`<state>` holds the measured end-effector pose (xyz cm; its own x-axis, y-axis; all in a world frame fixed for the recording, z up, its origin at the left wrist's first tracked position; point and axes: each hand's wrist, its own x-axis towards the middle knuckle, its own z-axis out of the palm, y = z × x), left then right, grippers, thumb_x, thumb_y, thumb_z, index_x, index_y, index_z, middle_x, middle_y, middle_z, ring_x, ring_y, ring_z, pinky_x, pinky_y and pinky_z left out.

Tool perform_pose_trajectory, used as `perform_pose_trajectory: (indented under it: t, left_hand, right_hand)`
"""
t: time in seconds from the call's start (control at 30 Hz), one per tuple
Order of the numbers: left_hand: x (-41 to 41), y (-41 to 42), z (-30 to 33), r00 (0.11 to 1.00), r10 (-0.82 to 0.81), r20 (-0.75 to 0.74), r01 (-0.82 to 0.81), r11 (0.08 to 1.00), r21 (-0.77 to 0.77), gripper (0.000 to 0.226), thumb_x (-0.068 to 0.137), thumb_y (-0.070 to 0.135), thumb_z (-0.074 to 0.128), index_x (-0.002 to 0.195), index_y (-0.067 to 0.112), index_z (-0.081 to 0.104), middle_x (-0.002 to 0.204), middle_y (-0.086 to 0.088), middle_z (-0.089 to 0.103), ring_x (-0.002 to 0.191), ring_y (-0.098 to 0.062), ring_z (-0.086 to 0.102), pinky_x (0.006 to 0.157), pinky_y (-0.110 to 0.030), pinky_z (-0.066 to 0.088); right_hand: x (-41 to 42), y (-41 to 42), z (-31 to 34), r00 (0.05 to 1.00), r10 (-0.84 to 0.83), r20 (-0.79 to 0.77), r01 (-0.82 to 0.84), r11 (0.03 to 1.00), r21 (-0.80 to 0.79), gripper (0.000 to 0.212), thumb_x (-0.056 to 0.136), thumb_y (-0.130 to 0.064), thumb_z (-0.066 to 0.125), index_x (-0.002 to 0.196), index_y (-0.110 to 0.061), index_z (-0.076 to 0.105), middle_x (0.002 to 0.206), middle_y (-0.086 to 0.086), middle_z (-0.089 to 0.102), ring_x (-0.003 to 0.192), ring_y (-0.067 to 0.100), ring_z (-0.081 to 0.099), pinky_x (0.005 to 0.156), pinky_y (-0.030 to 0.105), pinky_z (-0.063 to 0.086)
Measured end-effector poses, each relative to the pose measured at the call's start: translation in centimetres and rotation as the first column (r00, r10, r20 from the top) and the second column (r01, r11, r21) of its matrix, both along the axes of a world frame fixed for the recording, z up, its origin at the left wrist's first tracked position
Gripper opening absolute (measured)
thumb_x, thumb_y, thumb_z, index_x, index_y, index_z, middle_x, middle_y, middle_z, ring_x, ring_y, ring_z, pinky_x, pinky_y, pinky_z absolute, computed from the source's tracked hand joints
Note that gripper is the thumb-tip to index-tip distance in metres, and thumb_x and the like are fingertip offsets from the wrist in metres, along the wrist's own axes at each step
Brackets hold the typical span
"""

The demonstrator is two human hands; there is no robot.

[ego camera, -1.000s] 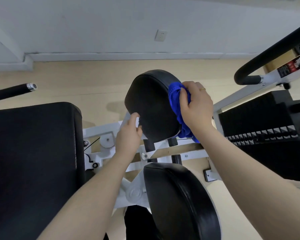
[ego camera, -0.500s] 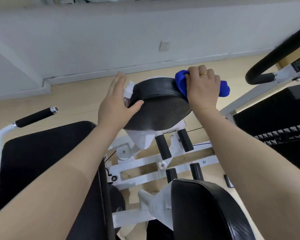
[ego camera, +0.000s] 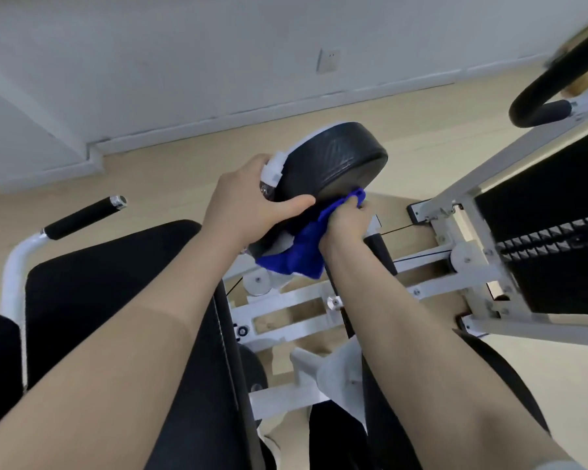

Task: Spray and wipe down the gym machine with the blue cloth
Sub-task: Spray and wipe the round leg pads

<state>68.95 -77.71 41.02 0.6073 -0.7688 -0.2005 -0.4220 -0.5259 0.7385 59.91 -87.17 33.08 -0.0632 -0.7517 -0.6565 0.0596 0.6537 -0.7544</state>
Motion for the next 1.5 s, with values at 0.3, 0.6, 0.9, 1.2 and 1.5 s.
perform_pose_trajectory:
  t: [0.3,0.6,0.9,1.2,1.5]
  left_hand:
    - [-0.3,0.6,-1.4,0.997,0.074,-0.03,-0.078,0.983,-0.164,0.032,0.066,0.04,0.079,0.079,0.038,0.05,0.073,0.017,0.055,0.065,0.006,0.049,0.056,-0.008,0.035]
    - [-0.9,0.8,-2.7,0.993,0.116,0.006,-0.113,0.98,-0.163,0.042,0.061,0.048,0.073,0.095,0.038,0.049,0.086,0.019,0.053,0.077,0.003,0.05,0.067,-0.008,0.037]
    - [-0.9,0.8,-3.2,0.986,0.167,-0.029,-0.169,0.969,-0.18,0.058,0.062,0.044,0.077,0.114,0.032,0.056,0.092,0.019,0.05,0.077,0.002,0.049,0.068,0.0,0.035]
    - [-1.5,1.3,-3.2,0.982,0.185,-0.033,-0.187,0.95,-0.251,0.056,0.063,0.035,0.081,0.106,0.043,0.045,0.095,0.025,0.047,0.088,0.023,0.045,0.071,0.006,0.031]
    - [-2.3,1.7,-2.9,0.98,0.194,-0.051,-0.201,0.944,-0.262,0.059,0.063,0.025,0.083,0.105,0.043,0.046,0.095,0.022,0.047,0.084,0.025,0.045,0.07,0.005,0.032]
  right_hand:
    - [0.4,-2.2,-5.2,0.999,-0.03,-0.019,0.033,0.988,0.154,0.029,0.098,-0.015,0.032,0.071,-0.02,0.041,0.069,-0.002,0.042,0.057,0.01,0.039,0.057,0.022,0.037]
    - [-0.3,-3.8,-3.5,0.99,-0.114,-0.081,0.11,0.993,-0.047,0.023,0.099,-0.022,0.035,0.107,-0.018,0.056,0.1,0.0,0.062,0.087,0.016,0.061,0.073,0.026,0.047]
    - [-1.1,-4.1,2.1,0.946,-0.243,0.213,0.278,0.948,-0.155,0.021,0.084,-0.002,0.042,0.084,-0.02,0.053,0.074,-0.004,0.053,0.059,0.011,0.047,0.056,0.022,0.04]
    - [-2.2,-6.4,-0.1,0.991,0.094,-0.093,-0.116,0.958,-0.263,0.036,0.086,0.002,0.037,0.106,-0.008,0.065,0.088,0.002,0.063,0.075,0.013,0.055,0.066,0.023,0.046]
    - [-4.0,-7.0,4.3,0.797,0.402,-0.45,-0.604,0.541,-0.586,0.035,0.087,0.001,0.041,0.102,-0.015,0.068,0.1,0.0,0.055,0.088,-0.01,0.051,0.083,0.01,0.04]
